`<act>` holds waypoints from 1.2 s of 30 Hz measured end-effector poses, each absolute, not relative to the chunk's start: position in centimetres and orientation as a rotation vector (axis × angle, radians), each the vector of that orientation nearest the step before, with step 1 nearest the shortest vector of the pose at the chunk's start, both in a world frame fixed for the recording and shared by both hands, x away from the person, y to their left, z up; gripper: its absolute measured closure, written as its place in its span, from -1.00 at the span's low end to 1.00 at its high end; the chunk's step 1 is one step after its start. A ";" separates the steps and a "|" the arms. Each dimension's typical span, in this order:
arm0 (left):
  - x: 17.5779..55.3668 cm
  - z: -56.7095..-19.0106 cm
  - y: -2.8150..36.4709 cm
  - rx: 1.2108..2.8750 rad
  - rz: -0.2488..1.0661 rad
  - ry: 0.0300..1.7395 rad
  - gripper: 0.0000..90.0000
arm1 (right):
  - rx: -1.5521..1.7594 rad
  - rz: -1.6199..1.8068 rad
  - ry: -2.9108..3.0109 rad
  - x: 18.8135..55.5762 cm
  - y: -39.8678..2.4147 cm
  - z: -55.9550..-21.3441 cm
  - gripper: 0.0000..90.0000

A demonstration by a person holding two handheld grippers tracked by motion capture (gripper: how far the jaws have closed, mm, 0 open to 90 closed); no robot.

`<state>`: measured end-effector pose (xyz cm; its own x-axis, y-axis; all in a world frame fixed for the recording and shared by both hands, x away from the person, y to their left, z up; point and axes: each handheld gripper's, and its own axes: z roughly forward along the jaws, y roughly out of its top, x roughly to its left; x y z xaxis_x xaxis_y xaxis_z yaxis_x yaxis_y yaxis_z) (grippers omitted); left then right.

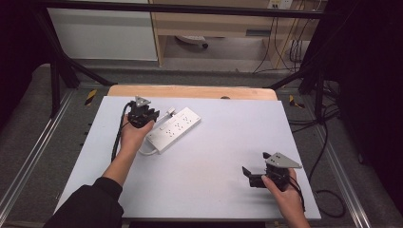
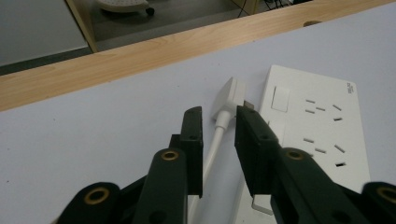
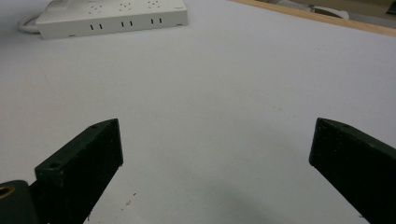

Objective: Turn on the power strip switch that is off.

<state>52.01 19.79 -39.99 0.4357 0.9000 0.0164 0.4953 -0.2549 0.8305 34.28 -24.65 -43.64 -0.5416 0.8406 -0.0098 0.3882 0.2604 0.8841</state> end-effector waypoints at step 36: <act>51.6 -41.9 18.9 1.993 0.552 1.144 1.00 | 1.112 1.231 2.055 34.4 -24.6 -43.7 -0.93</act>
